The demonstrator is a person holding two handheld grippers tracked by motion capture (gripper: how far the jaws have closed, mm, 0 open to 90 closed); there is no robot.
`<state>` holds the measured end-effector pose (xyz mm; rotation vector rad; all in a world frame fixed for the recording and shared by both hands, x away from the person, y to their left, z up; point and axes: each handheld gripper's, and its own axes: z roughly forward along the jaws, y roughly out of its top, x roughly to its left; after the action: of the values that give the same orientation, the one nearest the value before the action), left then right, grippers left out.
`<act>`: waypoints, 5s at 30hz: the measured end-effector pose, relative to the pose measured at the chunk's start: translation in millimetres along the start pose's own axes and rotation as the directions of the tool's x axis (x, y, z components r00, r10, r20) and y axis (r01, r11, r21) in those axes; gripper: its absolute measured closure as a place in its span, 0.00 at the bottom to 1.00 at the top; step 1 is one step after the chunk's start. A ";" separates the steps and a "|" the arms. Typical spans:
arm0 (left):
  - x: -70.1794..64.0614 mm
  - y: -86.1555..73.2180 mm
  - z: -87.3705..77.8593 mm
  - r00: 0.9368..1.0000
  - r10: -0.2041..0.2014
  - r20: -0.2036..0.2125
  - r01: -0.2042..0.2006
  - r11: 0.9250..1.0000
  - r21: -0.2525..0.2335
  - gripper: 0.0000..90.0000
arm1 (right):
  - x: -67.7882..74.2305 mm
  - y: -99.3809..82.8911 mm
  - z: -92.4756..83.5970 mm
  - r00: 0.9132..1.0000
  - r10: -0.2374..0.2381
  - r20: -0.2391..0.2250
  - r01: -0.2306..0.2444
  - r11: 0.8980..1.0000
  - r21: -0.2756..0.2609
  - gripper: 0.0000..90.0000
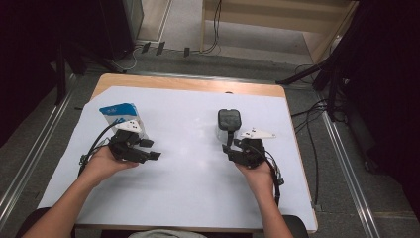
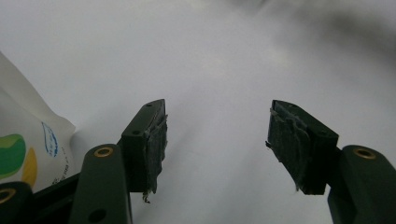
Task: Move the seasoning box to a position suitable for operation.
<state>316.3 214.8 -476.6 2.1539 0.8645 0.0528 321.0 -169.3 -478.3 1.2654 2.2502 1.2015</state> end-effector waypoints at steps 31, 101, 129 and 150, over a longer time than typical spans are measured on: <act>-3.6 5.8 2.8 0.999 0.045 0.011 -0.045 0.999 -0.010 0.47 | -5.9 -5.3 -8.0 0.996 0.048 0.078 -0.044 0.998 -0.052 0.47; -9.2 -2.6 -1.4 0.999 0.008 0.034 -0.008 1.000 0.008 0.48 | -17.9 45.6 76.8 0.962 0.138 0.236 -0.132 0.990 -0.044 0.08; -9.2 -2.6 -1.8 0.999 0.005 0.035 -0.005 1.000 0.012 0.48 | -21.9 47.0 70.4 0.968 0.082 0.238 -0.073 0.996 -0.044 0.18; -4.4 -1.2 -3.9 0.999 -0.009 0.035 0.010 1.000 -0.016 0.47 | 4.4 55.8 29.5 0.991 -0.011 0.132 0.024 0.995 -0.096 0.18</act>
<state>311.0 215.2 -473.8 2.1295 0.8517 0.0171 367.6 -135.4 -452.1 1.2470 2.0798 1.1699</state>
